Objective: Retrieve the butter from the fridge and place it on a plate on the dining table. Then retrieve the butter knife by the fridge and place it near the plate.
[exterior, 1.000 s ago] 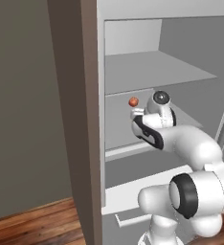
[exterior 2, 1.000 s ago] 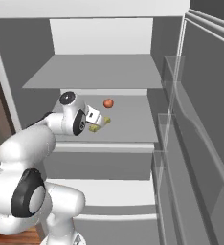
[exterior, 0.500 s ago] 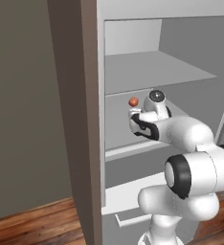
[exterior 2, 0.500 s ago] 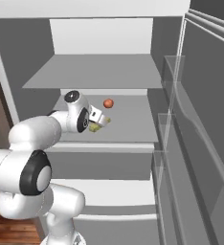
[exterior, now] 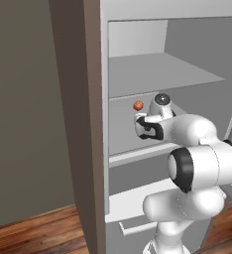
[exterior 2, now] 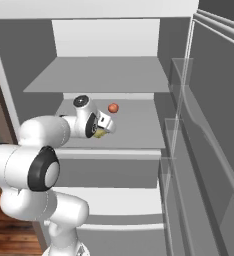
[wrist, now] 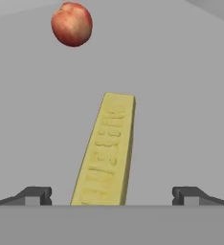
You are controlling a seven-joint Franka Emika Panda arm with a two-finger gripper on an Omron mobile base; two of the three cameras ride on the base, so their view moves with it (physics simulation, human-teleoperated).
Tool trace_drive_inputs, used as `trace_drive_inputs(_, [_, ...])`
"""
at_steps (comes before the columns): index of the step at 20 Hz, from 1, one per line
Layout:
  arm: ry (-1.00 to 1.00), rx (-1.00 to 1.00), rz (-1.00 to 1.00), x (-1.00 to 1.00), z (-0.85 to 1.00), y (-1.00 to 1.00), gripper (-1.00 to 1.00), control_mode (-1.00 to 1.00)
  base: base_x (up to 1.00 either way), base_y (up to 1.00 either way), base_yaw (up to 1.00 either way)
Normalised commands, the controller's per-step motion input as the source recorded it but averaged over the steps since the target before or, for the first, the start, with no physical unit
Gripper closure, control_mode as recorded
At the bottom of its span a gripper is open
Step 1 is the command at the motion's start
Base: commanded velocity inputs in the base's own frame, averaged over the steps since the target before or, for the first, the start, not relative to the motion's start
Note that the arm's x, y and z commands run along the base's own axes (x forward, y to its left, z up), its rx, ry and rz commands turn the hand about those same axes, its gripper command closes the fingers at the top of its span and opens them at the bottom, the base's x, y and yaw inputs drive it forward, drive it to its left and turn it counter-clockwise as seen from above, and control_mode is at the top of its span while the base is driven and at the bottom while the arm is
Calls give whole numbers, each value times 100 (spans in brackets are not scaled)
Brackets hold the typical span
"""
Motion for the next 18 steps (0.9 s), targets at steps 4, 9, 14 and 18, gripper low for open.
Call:
trace_drive_inputs(4, [0, 0, 0, 21, -21, 0, -100, -100, 0, 0, 0])
trace_drive_inputs(9, [0, 0, 0, 13, -6, 0, -100, -100, 0, 0, 0])
trace_drive_inputs(14, [2, 0, 0, 7, -10, 0, -100, -100, 0, 0, 0])
trace_drive_inputs(18, [4, 0, 0, 13, -24, 0, -100, -100, 0, 0, 0])
